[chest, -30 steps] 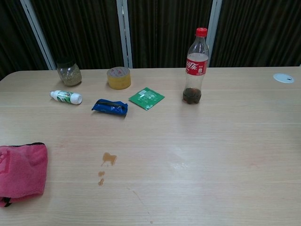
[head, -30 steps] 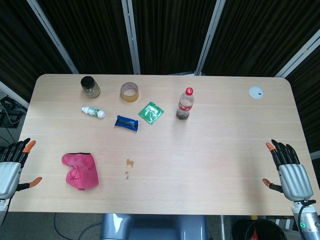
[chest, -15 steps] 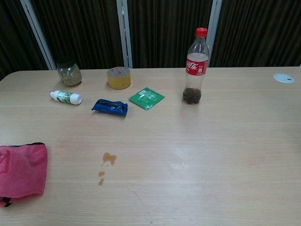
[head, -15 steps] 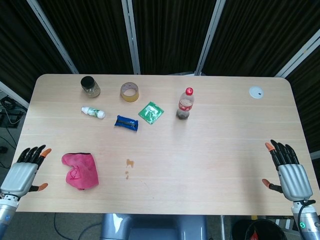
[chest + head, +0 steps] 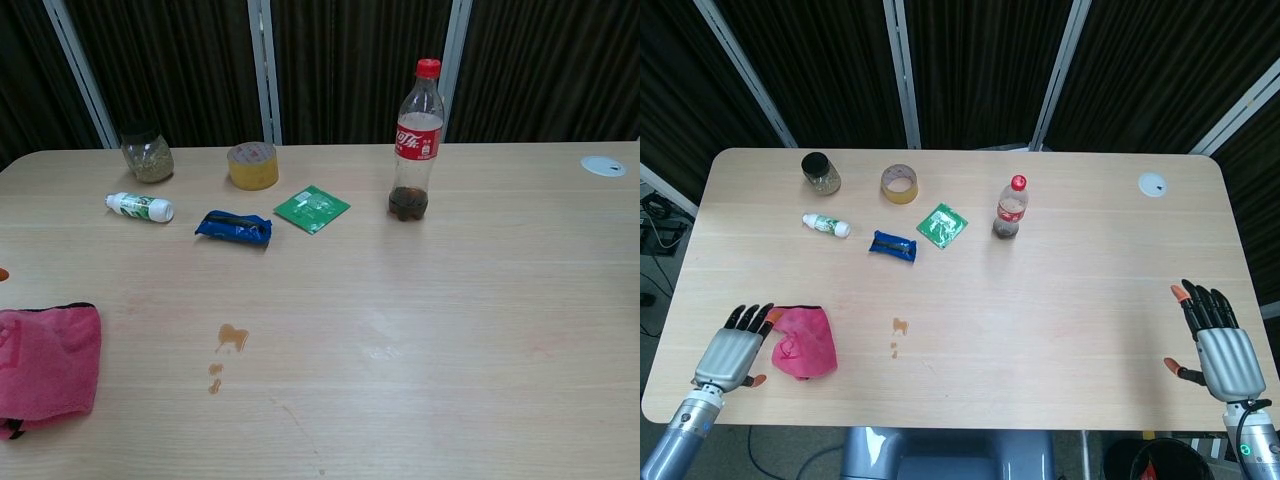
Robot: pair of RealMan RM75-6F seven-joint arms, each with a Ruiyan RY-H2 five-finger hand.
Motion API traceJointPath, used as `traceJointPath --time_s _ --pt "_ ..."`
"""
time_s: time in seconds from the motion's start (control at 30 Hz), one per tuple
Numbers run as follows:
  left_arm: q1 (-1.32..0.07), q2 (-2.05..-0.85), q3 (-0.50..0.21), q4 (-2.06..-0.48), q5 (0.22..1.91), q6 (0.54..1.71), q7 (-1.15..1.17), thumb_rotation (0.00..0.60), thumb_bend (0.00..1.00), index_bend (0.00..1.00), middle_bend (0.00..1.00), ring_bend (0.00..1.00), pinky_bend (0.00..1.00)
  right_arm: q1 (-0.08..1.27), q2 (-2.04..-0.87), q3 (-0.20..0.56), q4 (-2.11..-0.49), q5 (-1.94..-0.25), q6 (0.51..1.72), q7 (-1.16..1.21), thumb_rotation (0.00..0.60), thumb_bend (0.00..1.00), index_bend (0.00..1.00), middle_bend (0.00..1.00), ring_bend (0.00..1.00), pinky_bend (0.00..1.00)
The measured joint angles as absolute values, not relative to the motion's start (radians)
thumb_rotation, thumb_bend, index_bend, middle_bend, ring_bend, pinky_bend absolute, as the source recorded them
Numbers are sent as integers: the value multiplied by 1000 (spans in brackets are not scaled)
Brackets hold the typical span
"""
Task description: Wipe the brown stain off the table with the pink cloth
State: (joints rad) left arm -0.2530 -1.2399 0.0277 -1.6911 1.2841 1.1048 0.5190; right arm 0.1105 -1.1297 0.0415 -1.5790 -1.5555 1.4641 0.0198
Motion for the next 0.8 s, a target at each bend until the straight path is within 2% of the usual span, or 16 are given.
traceJointPath --time_s 0.33,0.43,0.53,0.6,0.67,0.8 --pt "-288 -1334 29 -1610 1214 1062 580 600 0 60 0 0 8 107 -1128 44 -1587 -1547 1466 26 600 17 3 0 0 0" --pt "-302 -1365 24 -1585 1193 1048 591 600 7 91 0 0 23 108 -1129 44 -1586 -1545 1463 26 600 16 4 0 0 0" --pt "-312 -1398 17 -1560 1188 1046 590 600 141 205 31 18 116 109 -1130 45 -1586 -1544 1461 26 600 17 3 0 0 0" --pt "-315 -1415 12 -1545 1196 1055 578 600 269 318 140 98 216 110 -1131 46 -1584 -1540 1457 29 600 17 4 0 0 0" --pt "-316 -1432 9 -1524 1207 1065 560 600 353 406 239 178 298 112 -1131 46 -1584 -1538 1452 32 600 16 4 0 0 0" --pt "-317 -1458 5 -1479 1229 1079 508 600 524 688 454 359 442 115 -1133 48 -1583 -1534 1447 35 600 17 3 0 0 0"
